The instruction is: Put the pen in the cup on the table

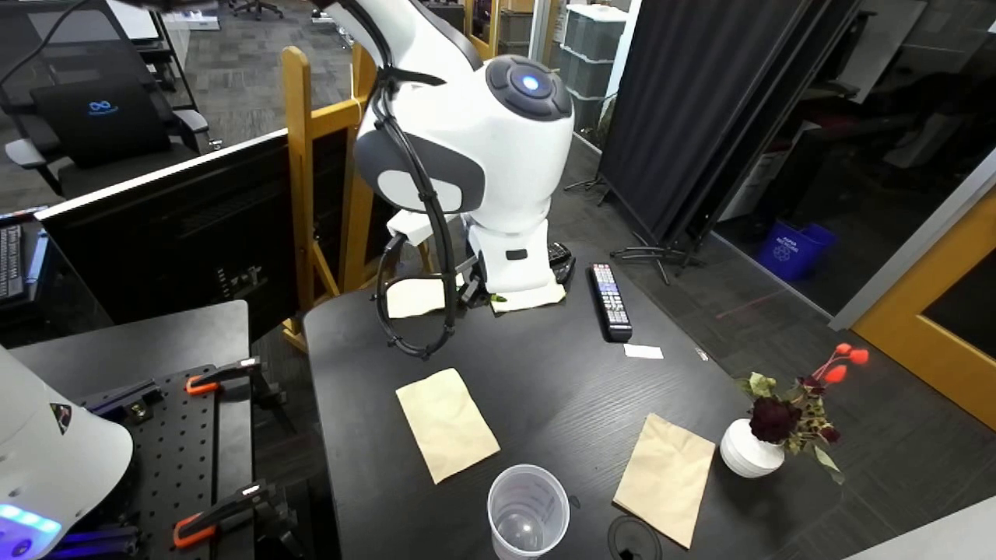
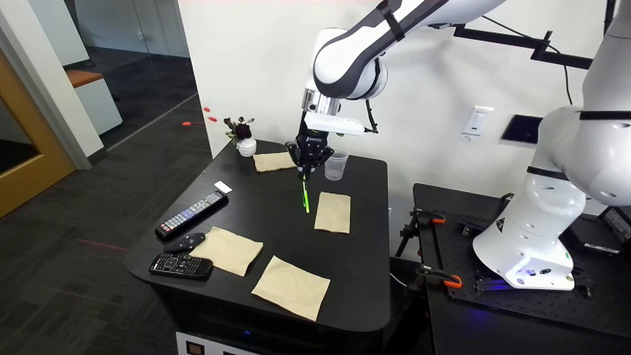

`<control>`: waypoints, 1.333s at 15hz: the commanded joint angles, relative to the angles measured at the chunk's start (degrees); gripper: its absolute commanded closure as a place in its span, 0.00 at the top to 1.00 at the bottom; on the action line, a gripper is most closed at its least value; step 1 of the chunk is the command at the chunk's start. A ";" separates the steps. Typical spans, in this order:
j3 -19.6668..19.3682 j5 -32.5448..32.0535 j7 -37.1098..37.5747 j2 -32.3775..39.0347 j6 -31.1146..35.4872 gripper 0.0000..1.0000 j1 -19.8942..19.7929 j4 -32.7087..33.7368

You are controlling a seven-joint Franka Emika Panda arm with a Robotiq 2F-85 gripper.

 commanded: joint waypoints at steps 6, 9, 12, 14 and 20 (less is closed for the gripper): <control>3.15 -0.67 -9.21 11.57 -7.23 0.03 1.28 5.92; 3.25 -3.68 -9.52 14.77 -7.59 0.03 2.56 7.00; 3.19 -7.71 -10.79 16.90 -8.69 0.03 3.55 7.97; 3.05 -10.78 -12.23 17.53 -8.62 0.03 4.22 8.19; 2.47 -16.68 -12.20 17.31 -6.93 0.52 5.50 7.76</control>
